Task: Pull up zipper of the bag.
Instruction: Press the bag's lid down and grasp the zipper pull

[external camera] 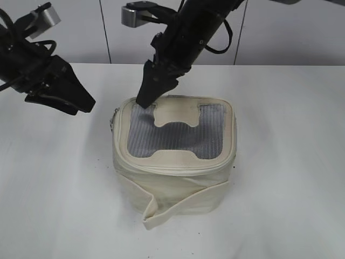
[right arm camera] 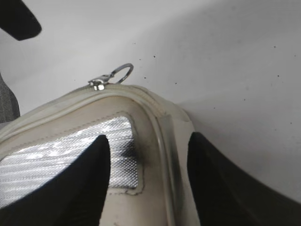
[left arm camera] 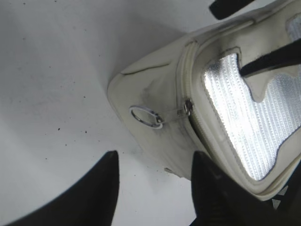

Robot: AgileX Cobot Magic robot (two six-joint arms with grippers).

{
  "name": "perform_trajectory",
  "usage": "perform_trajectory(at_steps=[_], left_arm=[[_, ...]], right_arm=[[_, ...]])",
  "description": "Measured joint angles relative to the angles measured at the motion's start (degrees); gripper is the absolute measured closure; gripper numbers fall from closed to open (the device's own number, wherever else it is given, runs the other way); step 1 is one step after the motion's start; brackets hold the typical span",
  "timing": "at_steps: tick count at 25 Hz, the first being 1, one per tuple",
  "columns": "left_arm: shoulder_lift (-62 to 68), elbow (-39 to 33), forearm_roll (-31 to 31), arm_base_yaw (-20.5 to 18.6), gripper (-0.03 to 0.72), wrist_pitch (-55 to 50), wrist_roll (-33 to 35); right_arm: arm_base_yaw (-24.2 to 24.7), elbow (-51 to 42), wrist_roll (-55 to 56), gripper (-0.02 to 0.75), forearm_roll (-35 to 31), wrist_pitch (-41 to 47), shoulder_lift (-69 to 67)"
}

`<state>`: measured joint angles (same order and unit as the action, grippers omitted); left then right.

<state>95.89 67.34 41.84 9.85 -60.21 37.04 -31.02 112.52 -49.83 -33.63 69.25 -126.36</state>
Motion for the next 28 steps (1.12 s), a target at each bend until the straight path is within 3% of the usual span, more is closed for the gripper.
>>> perform_trajectory(at_steps=[7, 16, 24, 28], left_arm=[[0.0, 0.1, 0.1, 0.0, 0.302, 0.0, 0.0], [0.0, 0.1, 0.5, 0.0, 0.302, 0.2, 0.1], [0.2, 1.0, 0.5, 0.0, 0.223, 1.1, 10.0], [0.2, 1.0, -3.7, 1.9, 0.192, 0.2, 15.2]], right_arm=[[0.0, 0.2, -0.2, 0.363, -0.4, 0.1, -2.8], [0.0, 0.3, 0.0, 0.678, 0.0, 0.2, -3.0], [0.0, 0.3, 0.5, 0.678, 0.1, 0.2, -3.0], [0.0, 0.3, 0.6, 0.678, 0.3, 0.3, -2.8]])
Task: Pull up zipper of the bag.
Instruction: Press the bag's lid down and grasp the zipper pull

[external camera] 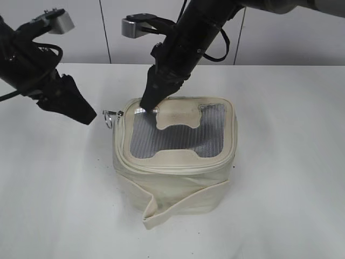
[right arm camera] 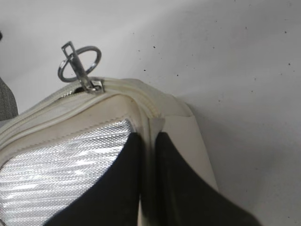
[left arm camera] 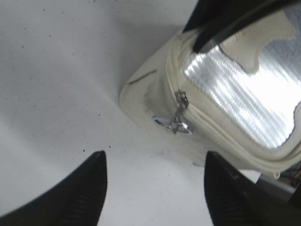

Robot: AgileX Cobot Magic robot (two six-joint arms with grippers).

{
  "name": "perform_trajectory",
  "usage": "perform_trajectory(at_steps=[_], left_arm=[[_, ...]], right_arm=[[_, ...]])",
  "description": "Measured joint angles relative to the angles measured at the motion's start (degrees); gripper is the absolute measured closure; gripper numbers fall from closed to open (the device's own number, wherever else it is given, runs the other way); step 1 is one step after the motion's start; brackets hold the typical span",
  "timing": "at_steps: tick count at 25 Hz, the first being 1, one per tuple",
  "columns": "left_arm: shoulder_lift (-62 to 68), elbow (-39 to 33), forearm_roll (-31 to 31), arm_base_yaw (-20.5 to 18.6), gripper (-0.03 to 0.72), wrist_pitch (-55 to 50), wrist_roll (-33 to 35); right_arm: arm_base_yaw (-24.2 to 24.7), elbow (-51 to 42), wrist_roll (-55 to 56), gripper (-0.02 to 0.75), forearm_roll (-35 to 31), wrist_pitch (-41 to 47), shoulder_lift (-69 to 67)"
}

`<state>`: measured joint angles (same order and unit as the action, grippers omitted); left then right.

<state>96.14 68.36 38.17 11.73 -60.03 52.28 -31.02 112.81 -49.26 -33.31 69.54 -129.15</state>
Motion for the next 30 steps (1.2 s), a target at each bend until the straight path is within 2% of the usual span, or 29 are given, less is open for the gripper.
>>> perform_trajectory(at_steps=[3, 6, 17, 22, 24, 26, 28, 30], left_arm=[[0.0, 0.0, -3.5, 2.5, 0.189, -0.7, 0.7], [0.0, 0.0, -1.9, 4.0, 0.188, -1.1, 0.8], [1.1, 0.0, 2.9, 4.3, 0.187, 2.4, -13.4], [3.7, 0.0, 2.5, 4.3, 0.190, 3.4, -15.2], [4.3, 0.0, 2.5, 4.3, 0.214, 4.2, -15.3], [5.0, 0.0, 2.5, 4.3, 0.270, 4.9, -15.3], [5.5, 0.0, 2.4, 4.3, 0.356, 5.7, -15.3], [5.6, 0.0, 2.4, 4.3, 0.475, 5.5, -15.3]], right_arm=[[-0.2, 0.0, 0.0, 0.678, 0.4, 0.0, 0.1], [-0.2, 0.0, 0.1, 0.679, 0.6, 0.0, 0.1], [-0.2, 0.0, 0.3, 0.681, 0.7, 0.0, 0.1], [-0.2, 0.0, 0.3, 0.681, 0.7, 0.0, 0.1], [-0.2, 0.0, 0.3, 0.682, 0.7, 0.0, 0.1], [-0.2, 0.0, 0.3, 0.685, 0.7, 0.0, 0.1], [-0.3, 0.0, 0.5, 0.685, 0.7, 0.0, 0.1], [-0.3, 0.0, 0.7, 0.685, 0.7, 0.0, 0.1]])
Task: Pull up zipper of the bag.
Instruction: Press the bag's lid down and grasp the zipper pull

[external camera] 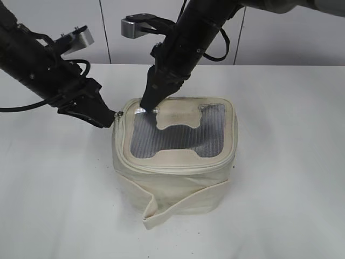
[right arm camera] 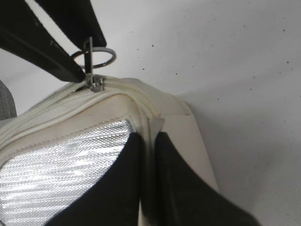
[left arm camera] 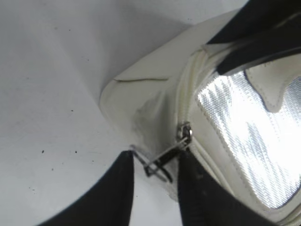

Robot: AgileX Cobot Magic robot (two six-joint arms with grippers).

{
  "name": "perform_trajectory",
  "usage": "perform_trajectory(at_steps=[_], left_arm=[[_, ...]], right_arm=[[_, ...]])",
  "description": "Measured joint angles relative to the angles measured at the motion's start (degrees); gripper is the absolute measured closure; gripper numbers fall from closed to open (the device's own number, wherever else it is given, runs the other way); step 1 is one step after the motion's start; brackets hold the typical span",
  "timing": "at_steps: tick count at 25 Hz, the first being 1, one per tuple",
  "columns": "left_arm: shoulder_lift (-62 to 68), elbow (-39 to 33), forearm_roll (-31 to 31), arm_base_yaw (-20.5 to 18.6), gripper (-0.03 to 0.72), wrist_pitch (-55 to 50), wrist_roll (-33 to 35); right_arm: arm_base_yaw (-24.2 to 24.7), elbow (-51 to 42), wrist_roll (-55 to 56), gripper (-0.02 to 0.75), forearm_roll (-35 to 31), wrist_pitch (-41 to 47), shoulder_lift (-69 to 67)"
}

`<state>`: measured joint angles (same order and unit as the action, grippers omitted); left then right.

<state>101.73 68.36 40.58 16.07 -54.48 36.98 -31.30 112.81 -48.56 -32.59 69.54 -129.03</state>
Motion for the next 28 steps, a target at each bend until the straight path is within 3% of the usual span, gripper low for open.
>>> perform_trajectory(at_steps=[3, 5, 23, 28], left_arm=[[0.0, 0.0, -0.2, 0.1, 0.642, 0.0, 0.2], [0.1, 0.0, -0.4, 0.1, 0.688, 0.1, 0.4], [-2.9, 0.5, -5.8, 0.1, 0.691, -11.5, 0.6], [-4.2, 0.4, -7.7, 2.9, 0.691, -12.3, 0.6]], right_arm=[[0.0, 0.0, 0.1, 0.685, 0.1, 0.0, 0.0], [0.0, 0.2, 0.4, 0.685, 0.2, 0.1, 0.0], [-0.3, 1.9, 5.0, 0.685, 3.0, 1.0, 0.0], [-0.3, 1.9, 5.7, 0.685, 3.1, 1.0, 0.0]])
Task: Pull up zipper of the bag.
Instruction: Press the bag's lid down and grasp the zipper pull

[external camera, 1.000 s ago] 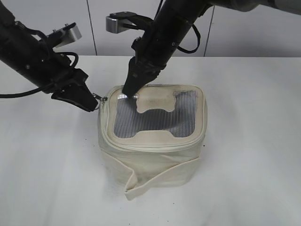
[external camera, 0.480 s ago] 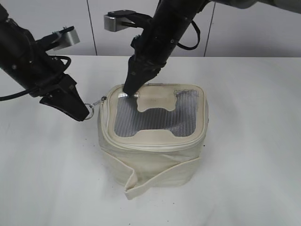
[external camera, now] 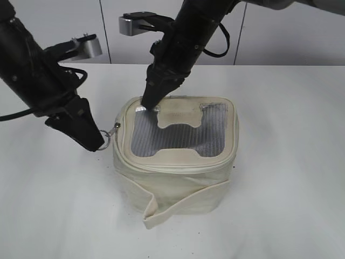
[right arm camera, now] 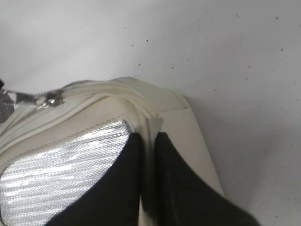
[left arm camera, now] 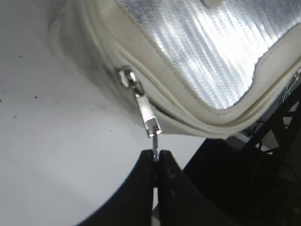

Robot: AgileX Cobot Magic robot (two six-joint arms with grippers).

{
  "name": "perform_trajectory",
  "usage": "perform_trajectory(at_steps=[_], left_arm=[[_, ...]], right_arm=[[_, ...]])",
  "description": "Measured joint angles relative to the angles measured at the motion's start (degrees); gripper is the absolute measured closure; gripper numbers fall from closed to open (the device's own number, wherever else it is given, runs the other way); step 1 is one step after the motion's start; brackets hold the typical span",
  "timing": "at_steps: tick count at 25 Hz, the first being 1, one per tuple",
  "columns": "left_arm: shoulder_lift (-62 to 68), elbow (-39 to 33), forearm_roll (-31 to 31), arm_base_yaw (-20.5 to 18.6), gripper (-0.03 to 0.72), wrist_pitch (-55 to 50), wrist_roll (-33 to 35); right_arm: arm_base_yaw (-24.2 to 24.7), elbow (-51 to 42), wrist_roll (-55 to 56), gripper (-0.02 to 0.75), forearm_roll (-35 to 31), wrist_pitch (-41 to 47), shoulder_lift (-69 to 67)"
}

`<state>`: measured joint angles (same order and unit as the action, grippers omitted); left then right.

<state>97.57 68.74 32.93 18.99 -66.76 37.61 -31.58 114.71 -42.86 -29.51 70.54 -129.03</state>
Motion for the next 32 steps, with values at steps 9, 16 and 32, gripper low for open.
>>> perform_trajectory(at_steps=[9, 16, 32], left_arm=[[-3.2, -0.4, -6.7, 10.8, 0.691, -1.4, -8.6], [-3.2, -0.4, -7.8, 20.9, 0.691, -1.4, -16.3], [-2.9, 0.3, -2.6, 31.7, 0.689, 15.8, -23.2]], right_arm=[[0.0, 0.1, 1.2, 0.685, 0.5, 0.0, 0.0], [0.0, 0.1, 1.5, 0.686, 0.5, 0.0, 0.0], [-0.3, 0.0, 1.4, 0.687, -0.1, 0.1, 0.0]])
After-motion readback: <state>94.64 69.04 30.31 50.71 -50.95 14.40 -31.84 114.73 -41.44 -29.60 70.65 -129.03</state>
